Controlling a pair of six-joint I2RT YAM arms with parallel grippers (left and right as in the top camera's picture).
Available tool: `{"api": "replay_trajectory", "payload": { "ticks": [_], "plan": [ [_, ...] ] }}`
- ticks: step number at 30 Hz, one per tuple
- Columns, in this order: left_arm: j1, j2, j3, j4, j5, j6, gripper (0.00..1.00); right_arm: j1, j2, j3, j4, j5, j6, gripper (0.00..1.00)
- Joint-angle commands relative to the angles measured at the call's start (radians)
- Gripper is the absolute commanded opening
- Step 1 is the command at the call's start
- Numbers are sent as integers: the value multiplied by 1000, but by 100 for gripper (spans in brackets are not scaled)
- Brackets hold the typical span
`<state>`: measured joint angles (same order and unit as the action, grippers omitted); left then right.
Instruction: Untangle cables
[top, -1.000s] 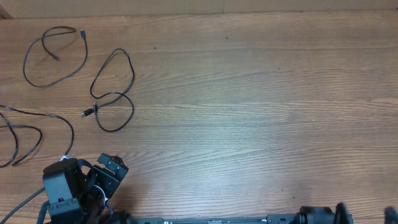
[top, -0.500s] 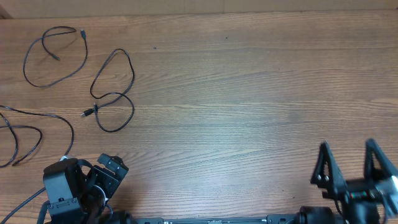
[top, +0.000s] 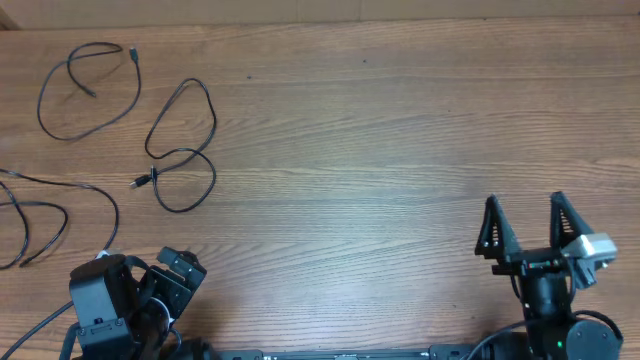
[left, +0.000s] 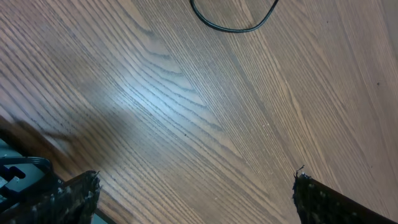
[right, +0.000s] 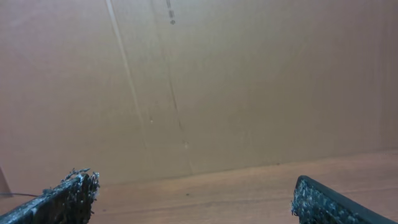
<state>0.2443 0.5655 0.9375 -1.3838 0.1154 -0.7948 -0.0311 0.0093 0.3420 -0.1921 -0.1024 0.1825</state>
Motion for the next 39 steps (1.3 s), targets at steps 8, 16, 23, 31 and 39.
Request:
{"api": "replay_trajectory", "payload": {
  "ticks": [8, 16, 23, 31, 39],
  "plan": [
    [3, -3, -5, 0, -15, -14, 100, -1, -6, -158, 115, 15, -1, 100],
    [3, -3, -5, 0, -15, -14, 100, -1, -6, -267, 207, 15, -1, 100],
    [3, -3, -5, 0, -15, -14, 99, -1, -6, -335, 219, 53, -1, 100],
    [3, -3, -5, 0, -15, -14, 99, -1, -6, -335, 135, 130, -2, 100],
    [3, -3, -5, 0, -15, -14, 100, -1, -6, -335, 108, 111, -21, 100]
  ]
}}
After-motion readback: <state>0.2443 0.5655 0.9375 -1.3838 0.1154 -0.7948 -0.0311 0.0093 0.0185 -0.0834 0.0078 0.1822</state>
